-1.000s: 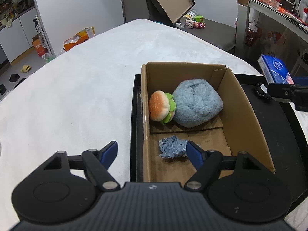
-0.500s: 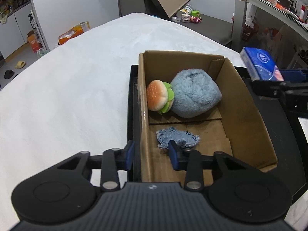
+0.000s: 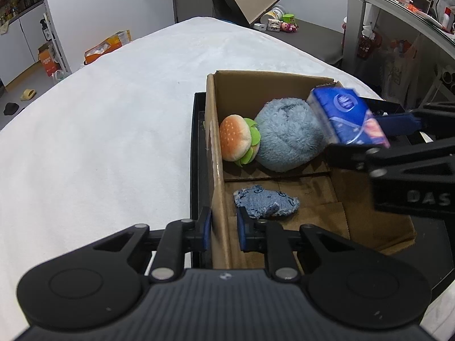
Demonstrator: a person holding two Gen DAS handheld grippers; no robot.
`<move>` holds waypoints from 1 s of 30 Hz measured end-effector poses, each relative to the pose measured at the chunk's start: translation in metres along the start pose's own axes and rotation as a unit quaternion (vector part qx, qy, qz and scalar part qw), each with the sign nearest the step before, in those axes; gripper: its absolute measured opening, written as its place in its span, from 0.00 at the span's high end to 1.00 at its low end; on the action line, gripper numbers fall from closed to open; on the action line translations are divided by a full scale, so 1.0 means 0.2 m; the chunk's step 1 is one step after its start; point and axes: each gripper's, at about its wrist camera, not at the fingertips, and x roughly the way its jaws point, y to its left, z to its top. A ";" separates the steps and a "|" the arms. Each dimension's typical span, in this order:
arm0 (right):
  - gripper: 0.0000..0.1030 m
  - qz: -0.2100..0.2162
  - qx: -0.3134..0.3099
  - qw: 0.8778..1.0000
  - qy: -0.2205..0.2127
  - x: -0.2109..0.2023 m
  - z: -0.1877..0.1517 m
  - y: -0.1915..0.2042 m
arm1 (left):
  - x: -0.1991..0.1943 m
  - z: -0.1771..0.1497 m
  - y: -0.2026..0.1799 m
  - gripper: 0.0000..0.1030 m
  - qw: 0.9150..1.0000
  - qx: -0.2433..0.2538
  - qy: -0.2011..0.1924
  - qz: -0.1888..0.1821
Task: Organize soft objects
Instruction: 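Lift the tissue pack and carry it over the box, then open the right gripper to drop the tissue pack into the box, then move the right tool to the white wrapped bundle and grasp it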
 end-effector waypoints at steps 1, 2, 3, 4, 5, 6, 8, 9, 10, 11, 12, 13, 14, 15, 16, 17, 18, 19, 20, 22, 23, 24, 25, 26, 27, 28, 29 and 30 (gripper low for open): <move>0.43 0.002 0.002 1.000 0.006 0.02 0.00 0.01 | 0.00 0.00 0.00 0.83 1.000 -0.001 0.001 0.000; 0.43 0.004 0.003 1.000 0.014 0.04 0.01 0.01 | 0.00 0.00 0.00 0.83 1.000 -0.001 0.001 0.000; 0.43 0.004 0.000 1.000 0.023 0.06 0.01 0.02 | 0.01 0.00 0.00 0.83 1.000 -0.002 0.002 0.000; 0.42 -0.004 -0.006 1.000 0.030 0.08 0.02 0.04 | 0.01 0.00 0.00 0.83 1.000 -0.004 0.003 0.000; 0.41 -0.012 -0.012 0.999 0.033 0.10 0.02 0.05 | 0.01 0.01 0.00 0.83 1.000 -0.005 0.005 -0.001; 0.41 -0.022 -0.018 0.999 0.036 0.10 0.02 0.06 | 0.01 0.01 0.00 0.83 1.000 -0.006 0.007 -0.002; 0.41 -0.026 -0.023 0.999 0.035 0.10 0.02 0.07 | 0.01 0.01 0.00 0.82 1.000 -0.004 0.008 0.000; 0.41 -0.027 -0.027 0.999 0.033 0.09 0.02 0.07 | 0.01 0.01 0.00 0.82 1.000 -0.004 0.009 0.000; 0.41 -0.029 -0.030 0.999 0.032 0.08 0.02 0.07 | 0.01 0.01 0.00 0.82 1.000 -0.003 0.011 0.000; 0.41 -0.029 -0.032 0.999 0.029 0.07 0.02 0.07 | 0.01 0.01 0.00 0.82 1.000 -0.004 0.012 0.001; 0.41 -0.030 -0.032 0.999 0.026 0.06 0.02 0.07 | 0.01 0.01 0.00 0.82 1.000 -0.006 0.012 0.002; 0.41 -0.031 -0.032 0.999 0.023 0.05 0.02 0.06 | 0.00 0.01 0.00 0.81 1.000 -0.007 0.010 0.004; 0.41 -0.033 -0.031 0.999 0.021 0.04 0.02 0.05 | 0.00 0.01 0.00 0.79 1.000 -0.007 0.008 0.005; 0.41 -0.033 -0.028 0.999 0.019 0.03 0.02 0.04 | -0.01 0.01 0.00 0.79 1.000 -0.005 0.006 0.005; 0.41 -0.033 -0.023 0.999 0.017 0.02 0.02 0.03 | -0.01 0.02 -0.01 0.79 1.000 -0.003 0.006 0.006; 0.41 -0.033 -0.017 0.999 0.016 0.01 0.01 0.01 | -0.01 0.02 -0.01 0.79 1.000 -0.001 0.006 0.005; 0.41 -0.033 -0.012 0.999 0.015 0.00 0.01 0.00 | -0.01 0.02 -0.02 0.78 1.000 -0.001 0.006 0.005; 0.41 -0.034 -0.007 0.999 0.013 -0.02 0.00 -0.02 | -0.01 0.02 -0.02 0.78 1.000 -0.002 0.008 0.003; 0.41 -0.035 -0.003 0.999 0.011 -0.03 0.00 -0.03 | -0.01 0.02 -0.02 0.76 1.000 -0.003 0.009 0.003; 0.41 -0.036 0.006 0.999 0.007 -0.05 -0.01 -0.06 | -0.02 0.03 -0.03 0.72 1.000 -0.004 0.011 0.002; 0.41 -0.036 0.010 0.999 0.005 -0.06 -0.01 -0.07 | -0.02 0.03 -0.03 0.69 1.000 -0.003 0.010 0.002; 0.41 -0.036 0.014 0.999 0.003 -0.08 -0.02 -0.08 | -0.02 0.03 -0.04 0.65 1.000 -0.002 0.009 0.003; 0.41 -0.038 0.017 0.999 0.000 -0.09 -0.02 -0.09 | -0.02 0.04 -0.04 0.63 1.000 -0.001 0.008 0.004; 0.41 -0.040 0.019 0.999 -0.002 -0.10 -0.03 -0.10 | -0.03 0.04 -0.05 0.60 1.000 0.000 0.006 0.005; 0.41 -0.043 0.021 0.999 -0.003 -0.10 -0.04 -0.12 | -0.03 0.04 -0.06 0.58 1.000 0.000 0.004 0.005; 0.41 -0.045 0.024 0.999 -0.004 -0.11 -0.05 -0.13 | -0.04 0.04 -0.06 0.56 1.000 0.001 0.003 0.006; 0.41 -0.048 0.028 0.998 -0.005 -0.11 -0.06 -0.15 | -0.04 0.04 -0.07 0.54 1.000 0.001 0.003 0.007; 0.41 -0.051 0.032 0.998 -0.005 -0.11 -0.07 -0.17 | -0.04 0.04 -0.07 0.51 1.000 0.002 0.003 0.006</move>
